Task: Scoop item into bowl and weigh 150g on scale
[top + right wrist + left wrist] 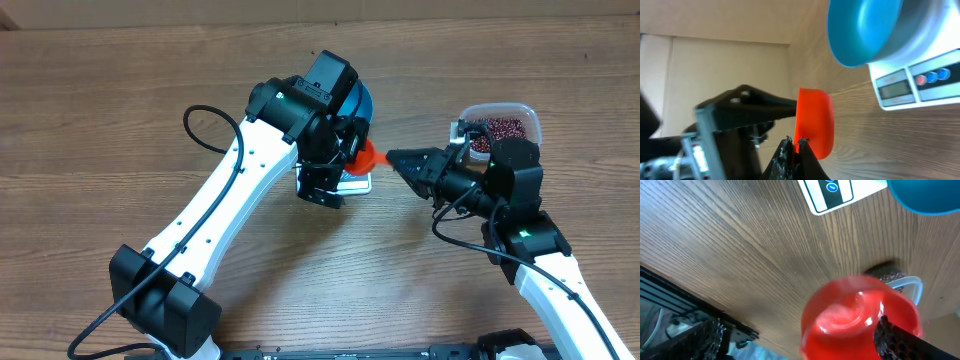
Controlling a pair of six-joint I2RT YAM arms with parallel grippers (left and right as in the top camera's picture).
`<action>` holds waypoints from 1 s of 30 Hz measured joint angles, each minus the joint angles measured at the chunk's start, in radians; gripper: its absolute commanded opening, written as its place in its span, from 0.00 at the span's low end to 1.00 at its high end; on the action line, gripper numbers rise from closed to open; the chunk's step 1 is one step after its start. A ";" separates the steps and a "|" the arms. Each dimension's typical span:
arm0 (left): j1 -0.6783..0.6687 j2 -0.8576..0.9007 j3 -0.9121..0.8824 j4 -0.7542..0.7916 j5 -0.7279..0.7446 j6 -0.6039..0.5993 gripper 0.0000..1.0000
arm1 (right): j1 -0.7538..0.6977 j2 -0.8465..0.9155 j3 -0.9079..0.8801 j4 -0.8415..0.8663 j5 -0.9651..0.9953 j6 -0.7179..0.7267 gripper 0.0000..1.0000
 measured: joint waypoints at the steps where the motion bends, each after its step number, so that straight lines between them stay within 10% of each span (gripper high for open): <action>1: 0.000 0.000 0.000 -0.008 0.000 0.030 1.00 | 0.000 0.000 0.000 -0.023 0.012 -0.016 0.04; 11: 0.026 0.000 0.000 -0.023 -0.025 0.563 1.00 | 0.000 0.000 0.001 -0.240 0.244 -0.223 0.04; 20: 0.027 0.000 0.000 -0.057 -0.230 1.273 0.04 | 0.000 0.000 0.001 -0.324 0.422 -0.380 0.04; 30: 0.027 0.000 0.000 0.020 -0.309 1.618 0.04 | 0.000 0.000 0.001 -0.325 0.431 -0.400 0.04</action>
